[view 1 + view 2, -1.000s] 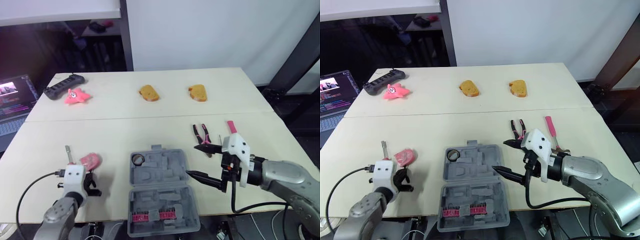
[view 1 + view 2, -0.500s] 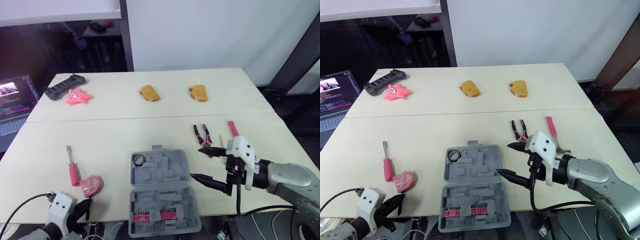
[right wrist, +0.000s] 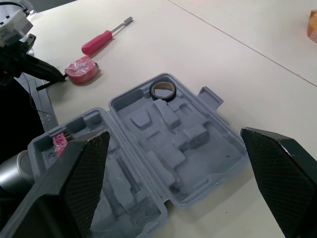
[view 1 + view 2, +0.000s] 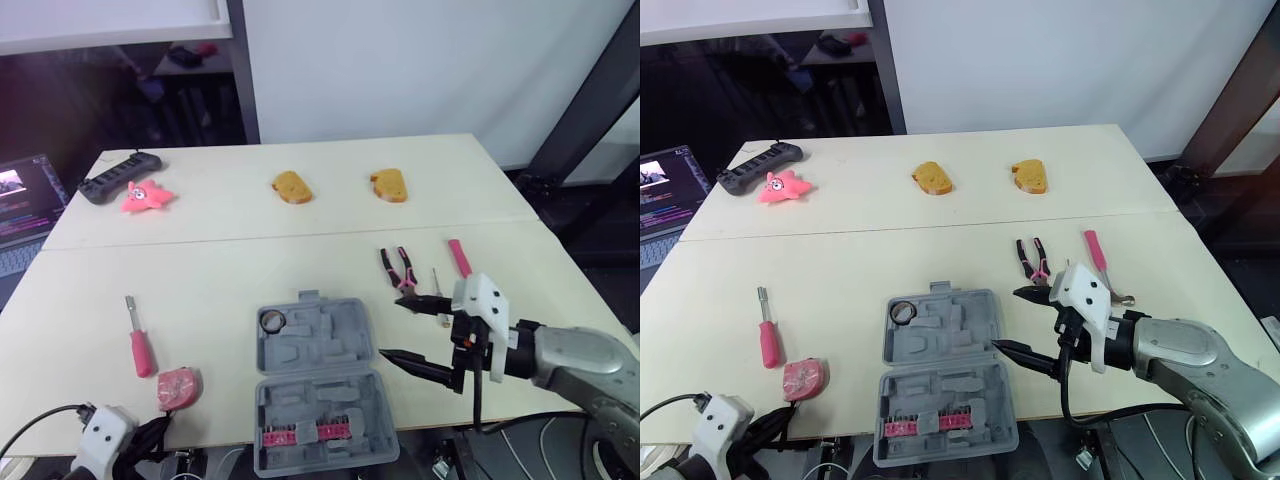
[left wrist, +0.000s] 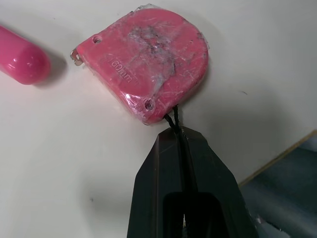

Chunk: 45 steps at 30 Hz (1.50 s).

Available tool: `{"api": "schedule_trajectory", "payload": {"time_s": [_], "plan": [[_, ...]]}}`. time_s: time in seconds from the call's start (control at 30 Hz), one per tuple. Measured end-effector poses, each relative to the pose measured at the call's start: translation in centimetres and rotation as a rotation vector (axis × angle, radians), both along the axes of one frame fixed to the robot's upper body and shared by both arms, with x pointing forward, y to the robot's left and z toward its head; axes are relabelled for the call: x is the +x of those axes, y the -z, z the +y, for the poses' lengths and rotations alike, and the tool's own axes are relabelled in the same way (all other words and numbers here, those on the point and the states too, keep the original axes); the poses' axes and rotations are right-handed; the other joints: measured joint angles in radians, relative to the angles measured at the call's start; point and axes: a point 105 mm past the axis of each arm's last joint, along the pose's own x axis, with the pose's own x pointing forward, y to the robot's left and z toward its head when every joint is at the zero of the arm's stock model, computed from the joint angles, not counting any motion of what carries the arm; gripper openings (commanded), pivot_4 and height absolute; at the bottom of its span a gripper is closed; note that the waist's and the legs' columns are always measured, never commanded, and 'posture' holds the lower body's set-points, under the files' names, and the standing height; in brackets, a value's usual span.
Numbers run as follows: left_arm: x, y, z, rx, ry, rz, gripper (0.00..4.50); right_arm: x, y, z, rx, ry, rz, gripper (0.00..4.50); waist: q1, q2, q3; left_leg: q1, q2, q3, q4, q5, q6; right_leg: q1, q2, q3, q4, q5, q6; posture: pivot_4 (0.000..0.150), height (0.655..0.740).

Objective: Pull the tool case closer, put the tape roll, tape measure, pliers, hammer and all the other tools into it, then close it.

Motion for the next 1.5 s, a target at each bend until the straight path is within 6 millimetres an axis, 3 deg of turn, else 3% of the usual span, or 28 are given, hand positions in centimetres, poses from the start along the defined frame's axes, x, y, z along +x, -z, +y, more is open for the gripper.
{"api": "schedule_trajectory", "payload": {"time_s": [0.03,0.13,0.37,0.53,0.7,0.8,0.87,1.03,1.23,1.5], "plan": [[0.0,0.0,0.0,0.0,0.005,-0.001,0.04,0.0,0.0,0.0,0.001,-0.003,-0.001,4.5,0.0,0.0,0.0,0.0,0.0,0.0,0.0,0.0,0.0,0.0,0.0,0.0,0.0,0.0,0.0,0.15,0.74],[0.1,0.1,0.3,-0.002,0.03,-0.011,0.96,-0.1,0.0,0.1,0.003,-0.01,-0.003,4.5,0.0,0.001,-0.001,0.0,0.0,0.0,0.0,0.0,0.0,0.0,0.0,0.0,0.0,0.0,0.0,0.15,0.74],[0.1,0.4,1.9,-0.036,0.062,-0.028,4.41,-0.2,0.0,0.2,0.006,-0.019,-0.003,4.5,0.002,0.005,-0.003,0.001,0.001,-0.001,-0.001,0.0,0.0,0.0,0.002,-0.001,0.001,0.0,0.0,0.15,0.74],[-0.9,-0.5,5.2,-0.033,0.095,0.0,4.47,-0.4,-0.1,0.2,-0.002,-0.061,-0.02,4.5,-0.005,0.002,-0.003,-0.001,0.003,-0.001,-0.001,0.0,0.0,-0.003,0.004,-0.001,0.001,0.0,-0.002,0.15,0.74],[-2.0,-2.8,6.8,-0.049,0.251,0.042,4.47,-0.5,-0.1,0.2,-0.008,-0.1,-0.026,4.5,-0.001,-0.004,-0.002,-0.002,0.004,-0.002,-0.002,0.0,0.0,-0.005,0.005,-0.002,0.001,0.0,-0.004,0.15,0.74],[-0.8,-5.0,9.1,0.033,0.408,0.044,4.47,-0.3,0.2,0.2,-0.017,-0.117,-0.025,4.5,0.002,-0.003,-0.002,-0.002,0.004,-0.001,-0.002,0.0,0.0,-0.006,0.005,-0.002,0.001,0.001,-0.005,0.15,0.74],[0.5,-5.8,9.6,0.072,0.483,0.037,4.47,-0.1,0.2,0.3,-0.022,-0.127,-0.035,4.5,0.005,-0.003,-0.002,-0.003,0.004,-0.001,-0.002,0.0,0.0,-0.006,0.004,-0.002,0.001,0.001,-0.005,0.15,0.74],[5.8,-6.7,6.7,0.125,0.756,0.015,4.47,0.3,-0.1,0.5,-0.041,-0.118,-0.072,4.5,0.006,-0.003,-0.001,-0.003,0.002,0.0,-0.002,0.0,0.0,-0.005,0.003,-0.002,0.0,0.002,-0.004,0.15,0.74],[8.6,-6.3,3.0,0.121,0.918,0.056,4.47,0.1,0.0,0.7,-0.048,-0.075,-0.076,4.5,-0.003,-0.003,-0.001,-0.003,0.003,0.0,-0.002,-0.001,0.002,-0.007,0.005,-0.001,0.003,0.004,0.0,0.15,0.74],[10.4,-6.1,-0.1,0.21,0.989,0.135,4.47,-0.7,0.2,0.9,-0.052,-0.024,-0.077,4.5,0.0,-0.004,-0.001,-0.003,0.003,-0.001,-0.002,-0.001,0.002,-0.006,0.005,0.0,0.003,0.004,0.0,0.15,0.74]]}}
